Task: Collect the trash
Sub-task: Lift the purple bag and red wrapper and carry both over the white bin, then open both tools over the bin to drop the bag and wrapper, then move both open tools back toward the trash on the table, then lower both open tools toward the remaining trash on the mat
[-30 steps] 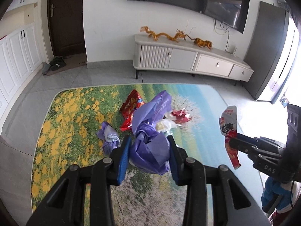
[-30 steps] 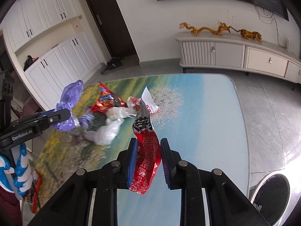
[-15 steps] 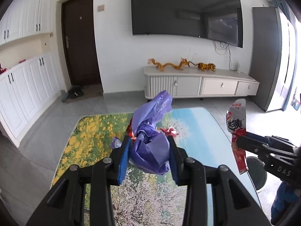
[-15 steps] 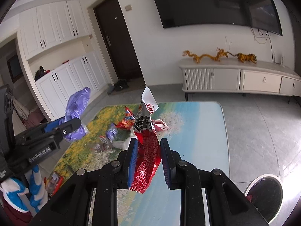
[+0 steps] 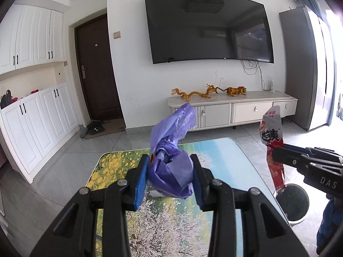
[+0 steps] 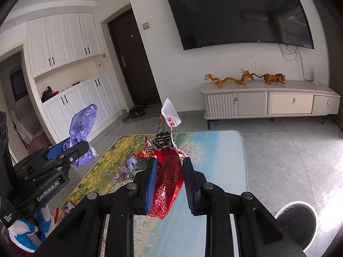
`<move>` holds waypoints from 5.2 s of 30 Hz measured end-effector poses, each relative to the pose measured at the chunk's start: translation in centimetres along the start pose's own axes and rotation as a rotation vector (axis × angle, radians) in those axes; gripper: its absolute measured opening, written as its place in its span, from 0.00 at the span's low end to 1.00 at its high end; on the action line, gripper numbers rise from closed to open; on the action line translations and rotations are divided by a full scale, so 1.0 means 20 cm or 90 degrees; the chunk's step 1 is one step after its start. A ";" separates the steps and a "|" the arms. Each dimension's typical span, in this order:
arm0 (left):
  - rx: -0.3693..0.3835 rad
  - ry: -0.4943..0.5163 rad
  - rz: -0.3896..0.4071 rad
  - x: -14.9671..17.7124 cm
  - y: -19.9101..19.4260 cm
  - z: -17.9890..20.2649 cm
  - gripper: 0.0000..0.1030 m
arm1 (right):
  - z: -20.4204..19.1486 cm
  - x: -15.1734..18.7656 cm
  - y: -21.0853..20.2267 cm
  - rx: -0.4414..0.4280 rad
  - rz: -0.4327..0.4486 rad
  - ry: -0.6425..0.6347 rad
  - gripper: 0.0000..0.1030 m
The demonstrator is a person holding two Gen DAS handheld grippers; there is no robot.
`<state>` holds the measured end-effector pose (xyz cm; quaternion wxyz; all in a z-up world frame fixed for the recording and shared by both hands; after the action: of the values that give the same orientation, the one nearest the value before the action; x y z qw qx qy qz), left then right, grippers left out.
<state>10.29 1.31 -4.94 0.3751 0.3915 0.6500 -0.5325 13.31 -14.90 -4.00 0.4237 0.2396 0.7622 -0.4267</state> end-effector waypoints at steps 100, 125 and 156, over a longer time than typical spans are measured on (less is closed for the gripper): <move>0.167 0.014 0.011 -0.24 -0.08 0.97 0.86 | 0.98 0.17 -0.71 0.344 0.088 0.199 0.70; 0.067 -0.074 0.032 -0.14 -0.15 0.26 0.86 | 0.51 0.02 -0.47 0.291 0.065 0.073 0.85; 0.025 -0.170 0.010 0.05 0.01 -0.43 0.86 | -0.08 -0.10 0.10 0.180 -0.021 -0.036 0.85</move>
<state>9.47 9.98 -4.61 0.4545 0.3292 0.5811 -0.5894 15.10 -12.39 -2.81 0.4001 0.2725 0.6858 -0.5435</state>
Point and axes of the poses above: each gripper's, at about its wrist camera, not at the fingertips, and y roughly the way its jaws point, z to its right, x to its underside, the point moved 4 cm from there along y, roughly the way its jaws point, and after that the axes turned 4 degrees about -x, right-handed, at the moved point
